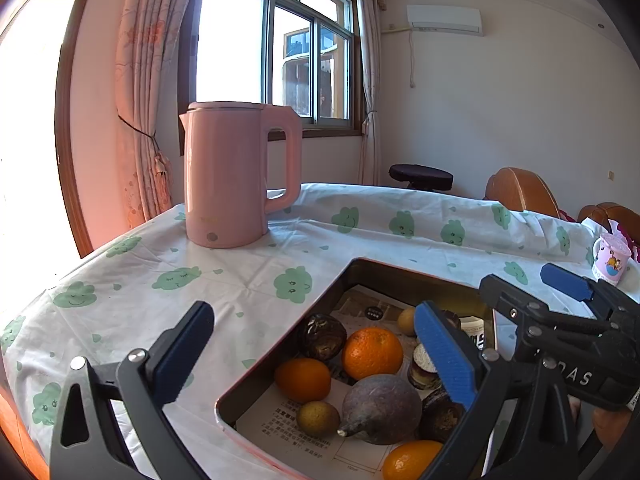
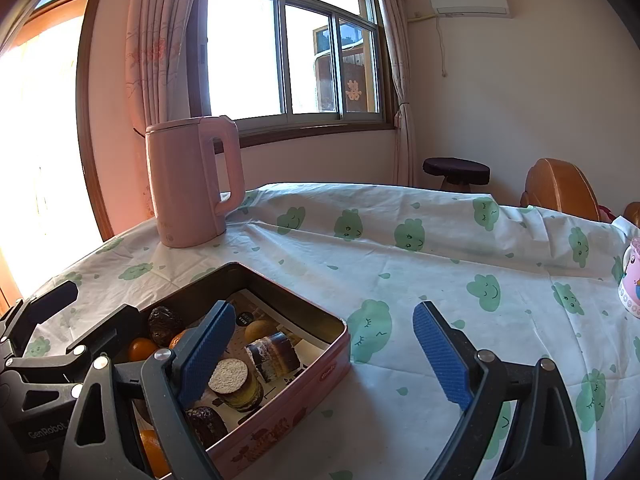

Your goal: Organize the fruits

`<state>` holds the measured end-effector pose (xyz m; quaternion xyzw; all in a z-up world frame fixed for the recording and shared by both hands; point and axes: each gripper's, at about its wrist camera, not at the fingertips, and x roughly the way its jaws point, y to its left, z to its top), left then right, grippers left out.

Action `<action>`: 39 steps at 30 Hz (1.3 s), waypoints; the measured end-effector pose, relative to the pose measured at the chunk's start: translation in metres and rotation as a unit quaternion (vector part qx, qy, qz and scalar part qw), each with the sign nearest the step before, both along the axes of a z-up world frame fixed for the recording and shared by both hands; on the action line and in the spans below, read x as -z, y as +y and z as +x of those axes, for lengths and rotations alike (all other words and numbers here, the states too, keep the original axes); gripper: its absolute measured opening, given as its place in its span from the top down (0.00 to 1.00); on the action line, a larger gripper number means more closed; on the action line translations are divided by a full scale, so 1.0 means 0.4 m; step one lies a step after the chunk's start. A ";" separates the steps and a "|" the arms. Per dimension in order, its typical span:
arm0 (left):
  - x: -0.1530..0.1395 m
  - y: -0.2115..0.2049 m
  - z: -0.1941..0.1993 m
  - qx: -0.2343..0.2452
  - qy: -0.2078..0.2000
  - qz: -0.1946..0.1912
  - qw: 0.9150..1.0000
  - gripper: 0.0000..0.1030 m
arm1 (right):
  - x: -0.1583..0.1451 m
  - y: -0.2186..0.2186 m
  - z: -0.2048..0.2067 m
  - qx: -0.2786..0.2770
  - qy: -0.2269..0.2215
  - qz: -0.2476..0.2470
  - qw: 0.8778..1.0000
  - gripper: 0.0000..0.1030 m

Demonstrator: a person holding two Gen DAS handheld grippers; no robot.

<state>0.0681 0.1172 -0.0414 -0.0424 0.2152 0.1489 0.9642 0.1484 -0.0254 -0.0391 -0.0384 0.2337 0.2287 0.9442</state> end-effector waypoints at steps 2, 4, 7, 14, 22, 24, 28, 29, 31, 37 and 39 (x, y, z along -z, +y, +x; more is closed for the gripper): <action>0.000 0.000 0.000 0.000 0.000 0.000 1.000 0.01 | 0.000 0.000 0.000 0.000 0.001 0.000 1.000 0.11; 0.000 0.000 0.000 0.000 0.000 0.000 1.000 0.00 | 0.000 -0.001 0.001 0.000 0.001 0.000 1.000 0.11; 0.000 0.000 0.000 0.000 0.000 0.000 1.000 0.00 | 0.001 0.000 0.001 0.000 0.001 0.000 1.000 0.11; -0.001 0.011 -0.001 -0.008 0.002 -0.002 1.000 0.00 | 0.000 0.000 0.002 0.001 0.000 -0.001 1.000 0.11; -0.004 0.006 -0.007 -0.010 -0.005 0.007 1.000 0.00 | -0.001 0.000 0.000 0.002 -0.003 -0.001 1.000 0.10; -0.004 0.005 -0.008 -0.011 -0.006 0.007 1.000 0.00 | -0.002 -0.001 -0.001 0.002 -0.003 -0.001 1.000 0.10; -0.005 0.004 -0.010 -0.012 -0.008 0.009 1.000 0.00 | -0.002 -0.002 -0.001 0.002 -0.004 -0.001 1.000 0.10; -0.005 0.005 -0.010 -0.012 -0.008 0.010 1.000 0.00 | -0.004 -0.002 -0.001 0.002 -0.004 -0.001 1.000 0.10; -0.006 0.004 -0.010 -0.012 -0.008 0.010 1.000 0.00 | -0.003 -0.002 -0.001 0.003 -0.004 -0.001 1.000 0.10; -0.008 0.004 -0.010 -0.015 -0.005 0.009 1.000 0.00 | -0.006 -0.003 0.000 0.004 -0.004 0.000 1.000 0.10; -0.008 0.003 -0.010 -0.016 -0.006 0.010 1.000 0.00 | -0.006 -0.004 0.000 0.004 -0.005 -0.001 1.000 0.10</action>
